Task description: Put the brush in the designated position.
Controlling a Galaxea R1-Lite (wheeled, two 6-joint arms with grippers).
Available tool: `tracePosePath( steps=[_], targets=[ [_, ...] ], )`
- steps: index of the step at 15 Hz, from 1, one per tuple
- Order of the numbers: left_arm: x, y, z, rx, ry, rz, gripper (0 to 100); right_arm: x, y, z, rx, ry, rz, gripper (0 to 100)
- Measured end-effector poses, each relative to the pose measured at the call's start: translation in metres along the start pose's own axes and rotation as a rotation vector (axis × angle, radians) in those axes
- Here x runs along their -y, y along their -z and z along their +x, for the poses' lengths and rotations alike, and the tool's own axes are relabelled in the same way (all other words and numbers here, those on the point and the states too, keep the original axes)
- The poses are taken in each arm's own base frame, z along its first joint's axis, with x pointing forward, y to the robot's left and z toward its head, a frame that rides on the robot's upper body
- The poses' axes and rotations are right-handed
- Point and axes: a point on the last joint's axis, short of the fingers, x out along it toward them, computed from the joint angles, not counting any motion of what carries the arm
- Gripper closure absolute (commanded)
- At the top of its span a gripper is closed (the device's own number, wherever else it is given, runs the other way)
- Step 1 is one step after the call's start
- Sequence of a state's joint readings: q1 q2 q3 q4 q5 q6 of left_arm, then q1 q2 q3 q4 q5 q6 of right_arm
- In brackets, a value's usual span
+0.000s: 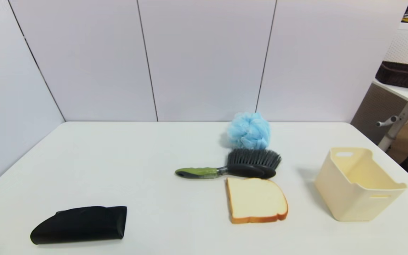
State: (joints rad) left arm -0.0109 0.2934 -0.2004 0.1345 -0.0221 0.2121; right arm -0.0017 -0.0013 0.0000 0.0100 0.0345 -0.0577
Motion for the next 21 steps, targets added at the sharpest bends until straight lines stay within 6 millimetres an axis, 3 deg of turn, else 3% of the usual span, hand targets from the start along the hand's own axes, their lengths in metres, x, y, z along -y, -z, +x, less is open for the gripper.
tracePosePath(
  steps=[3,5,12,21],
  targets=[
    [0.008,0.036,-0.006,0.074,-0.014,-0.033,0,0.0,0.0,0.0,-0.001,0.0,0.0,0],
    [0.011,0.044,-0.008,0.111,-0.02,-0.044,0,0.0,0.0,0.0,-0.001,0.0,0.0,0],
    [0.011,0.049,-0.01,0.152,-0.055,-0.206,0,0.0,0.0,0.0,-0.001,0.0,0.0,0],
    [0.011,0.049,-0.01,0.156,-0.057,-0.21,0,0.0,0.0,0.0,-0.001,0.0,0.0,0]
  ],
)
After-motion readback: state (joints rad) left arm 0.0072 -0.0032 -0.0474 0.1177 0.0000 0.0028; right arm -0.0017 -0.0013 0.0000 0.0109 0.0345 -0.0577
